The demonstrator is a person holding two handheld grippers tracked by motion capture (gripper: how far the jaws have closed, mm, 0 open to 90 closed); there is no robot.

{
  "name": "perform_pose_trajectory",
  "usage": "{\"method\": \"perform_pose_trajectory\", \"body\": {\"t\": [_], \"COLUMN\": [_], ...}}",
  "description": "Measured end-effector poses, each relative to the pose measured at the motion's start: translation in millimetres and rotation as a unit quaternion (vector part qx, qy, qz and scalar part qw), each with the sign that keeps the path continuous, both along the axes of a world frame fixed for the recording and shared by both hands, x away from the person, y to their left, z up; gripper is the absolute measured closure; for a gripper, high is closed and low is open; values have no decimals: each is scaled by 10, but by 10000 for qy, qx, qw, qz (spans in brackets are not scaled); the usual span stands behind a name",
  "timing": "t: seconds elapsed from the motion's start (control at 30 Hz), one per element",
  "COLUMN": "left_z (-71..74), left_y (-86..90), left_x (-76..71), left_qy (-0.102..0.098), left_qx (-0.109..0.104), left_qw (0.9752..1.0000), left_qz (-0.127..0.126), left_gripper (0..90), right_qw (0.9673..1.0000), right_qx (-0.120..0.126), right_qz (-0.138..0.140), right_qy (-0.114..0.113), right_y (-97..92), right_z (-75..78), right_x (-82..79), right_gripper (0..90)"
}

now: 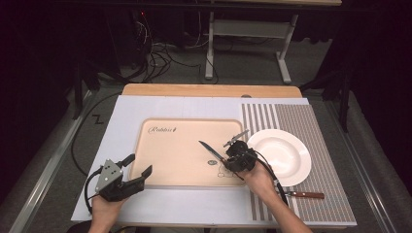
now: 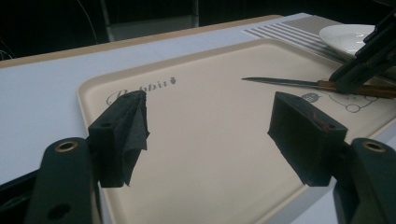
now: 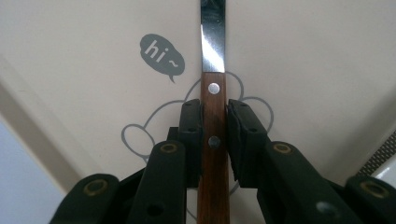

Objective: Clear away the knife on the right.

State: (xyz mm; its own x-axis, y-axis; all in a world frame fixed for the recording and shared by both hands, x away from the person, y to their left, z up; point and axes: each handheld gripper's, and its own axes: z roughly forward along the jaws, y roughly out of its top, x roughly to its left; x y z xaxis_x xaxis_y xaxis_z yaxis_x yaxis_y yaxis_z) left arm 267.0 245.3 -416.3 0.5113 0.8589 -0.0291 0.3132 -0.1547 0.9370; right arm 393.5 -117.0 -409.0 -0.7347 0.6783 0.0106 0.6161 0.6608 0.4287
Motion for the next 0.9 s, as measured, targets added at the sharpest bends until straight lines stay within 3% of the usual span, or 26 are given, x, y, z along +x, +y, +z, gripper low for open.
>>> {"method": "perform_pose_trajectory", "body": {"t": [0.17,0.27,0.33,0.5,0.6,0.7,0.9], "left_z": [1,2,2,2,2,3,4], "left_y": [0,1,2,4,2,1,5], "left_x": [-1,-2,0,2,1,1,0], "left_qy": [-3,-4,-11,-7,-12,-16,-20], "left_qx": [-10,3,-7,-16,-8,5,5], "left_qw": [10000,10000,10000,10000,10000,10000,10000], "left_qz": [2,-4,2,6,8,3,-13], "left_gripper": [286,286,287,287,287,288,289], "right_qw": [10000,9999,9998,9989,9983,9984,9988], "right_qx": [-64,-76,0,263,324,396,420], "right_qz": [-18,-34,-57,-66,-45,14,165], "right_qy": [-43,-142,-166,-380,-478,-395,-190], "right_y": [7,1,-9,-73,-56,-9,103], "right_z": [1,0,10,89,134,144,80], "right_x": [-18,-33,-39,-9,-23,-18,23], "right_gripper": [778,723,669,632,749,839,899]}}
